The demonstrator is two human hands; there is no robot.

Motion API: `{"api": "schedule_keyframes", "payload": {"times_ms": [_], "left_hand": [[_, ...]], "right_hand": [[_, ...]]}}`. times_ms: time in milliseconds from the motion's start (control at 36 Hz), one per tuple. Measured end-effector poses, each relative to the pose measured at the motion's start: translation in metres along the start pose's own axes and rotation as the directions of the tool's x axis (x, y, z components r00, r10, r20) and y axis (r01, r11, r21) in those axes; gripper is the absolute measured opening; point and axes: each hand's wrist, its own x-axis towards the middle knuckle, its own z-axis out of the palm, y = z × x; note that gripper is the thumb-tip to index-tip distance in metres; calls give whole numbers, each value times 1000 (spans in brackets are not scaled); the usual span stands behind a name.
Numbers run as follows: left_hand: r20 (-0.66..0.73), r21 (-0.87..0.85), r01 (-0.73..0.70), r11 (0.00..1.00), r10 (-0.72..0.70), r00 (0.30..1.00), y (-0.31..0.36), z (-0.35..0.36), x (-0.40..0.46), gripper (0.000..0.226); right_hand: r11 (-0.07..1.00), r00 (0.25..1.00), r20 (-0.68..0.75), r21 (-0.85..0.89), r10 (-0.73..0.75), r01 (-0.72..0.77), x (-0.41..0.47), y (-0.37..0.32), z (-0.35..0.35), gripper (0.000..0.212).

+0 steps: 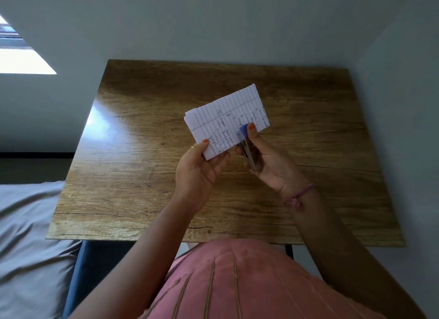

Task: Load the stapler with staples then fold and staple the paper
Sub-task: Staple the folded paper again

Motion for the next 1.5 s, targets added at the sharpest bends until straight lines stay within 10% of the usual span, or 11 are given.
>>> {"api": "schedule_keyframes", "payload": {"times_ms": [389,694,1500], "left_hand": [[96,123,-61,990,50,994,-13,5,0,67],[-123,151,-78,985,97,988,-27,28,16,41],[-80,164,-82,983,96,992,-27,24,12,31]], "right_hand": [[998,998,36,24,-56,55,3,-1,8,38],[994,995,13,-16,-104,104,1,4,19,21],[994,993,-26,5,-112,113,-9,-1,20,37]]}}
